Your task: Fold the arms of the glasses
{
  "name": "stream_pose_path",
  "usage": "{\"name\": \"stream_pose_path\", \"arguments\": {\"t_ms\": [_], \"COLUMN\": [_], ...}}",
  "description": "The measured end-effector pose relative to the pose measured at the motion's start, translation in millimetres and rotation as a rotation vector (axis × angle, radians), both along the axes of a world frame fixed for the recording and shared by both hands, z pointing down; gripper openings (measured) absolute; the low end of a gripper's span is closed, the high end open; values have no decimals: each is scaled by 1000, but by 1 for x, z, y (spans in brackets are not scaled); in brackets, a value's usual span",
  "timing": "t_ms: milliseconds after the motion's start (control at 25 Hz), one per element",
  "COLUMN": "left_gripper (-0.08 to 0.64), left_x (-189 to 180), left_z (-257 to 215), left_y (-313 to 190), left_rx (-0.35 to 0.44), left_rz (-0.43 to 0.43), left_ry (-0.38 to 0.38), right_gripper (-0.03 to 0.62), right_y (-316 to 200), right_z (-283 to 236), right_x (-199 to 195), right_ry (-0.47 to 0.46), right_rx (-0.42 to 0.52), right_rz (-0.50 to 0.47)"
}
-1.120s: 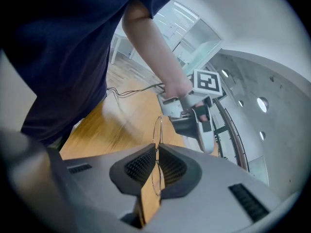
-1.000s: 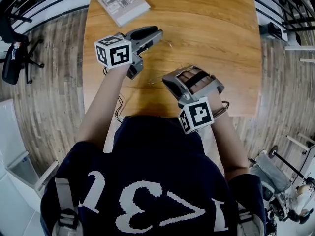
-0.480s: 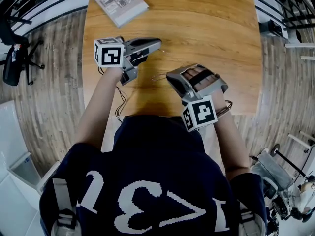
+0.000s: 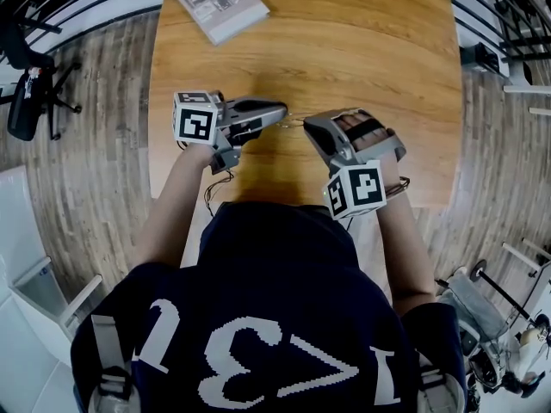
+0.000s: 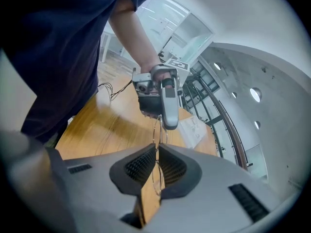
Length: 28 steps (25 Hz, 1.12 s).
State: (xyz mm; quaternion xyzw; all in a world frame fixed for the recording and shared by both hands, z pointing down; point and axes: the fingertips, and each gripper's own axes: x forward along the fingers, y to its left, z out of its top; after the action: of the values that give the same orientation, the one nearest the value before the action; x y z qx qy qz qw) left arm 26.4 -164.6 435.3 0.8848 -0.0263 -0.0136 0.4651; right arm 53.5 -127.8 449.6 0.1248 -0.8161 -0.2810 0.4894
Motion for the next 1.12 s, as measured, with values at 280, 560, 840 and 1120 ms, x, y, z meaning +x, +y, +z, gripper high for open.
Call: {"name": "stream_pose_path", "arguments": {"t_ms": [280, 560, 840, 1120], "left_gripper": [25, 25, 25, 25], "left_x": [-24, -80, -84, -100], "left_z": [10, 15, 26, 30], "left_y": [-22, -59, -45, -50], "left_rx": [60, 144, 211, 158], "left_rz": [-161, -496, -457, -535], "left_ry": [-53, -132, -243, -204], "right_gripper": [40, 40, 40, 65], "right_y": [-20, -64, -92, -125], "right_z": [24, 90, 139, 145], "right_x": [5, 19, 17, 20], "right_ry": [1, 7, -16, -67], "right_rx": [-39, -208, -454, -486], "right_rz": [15, 40, 38, 112]}}
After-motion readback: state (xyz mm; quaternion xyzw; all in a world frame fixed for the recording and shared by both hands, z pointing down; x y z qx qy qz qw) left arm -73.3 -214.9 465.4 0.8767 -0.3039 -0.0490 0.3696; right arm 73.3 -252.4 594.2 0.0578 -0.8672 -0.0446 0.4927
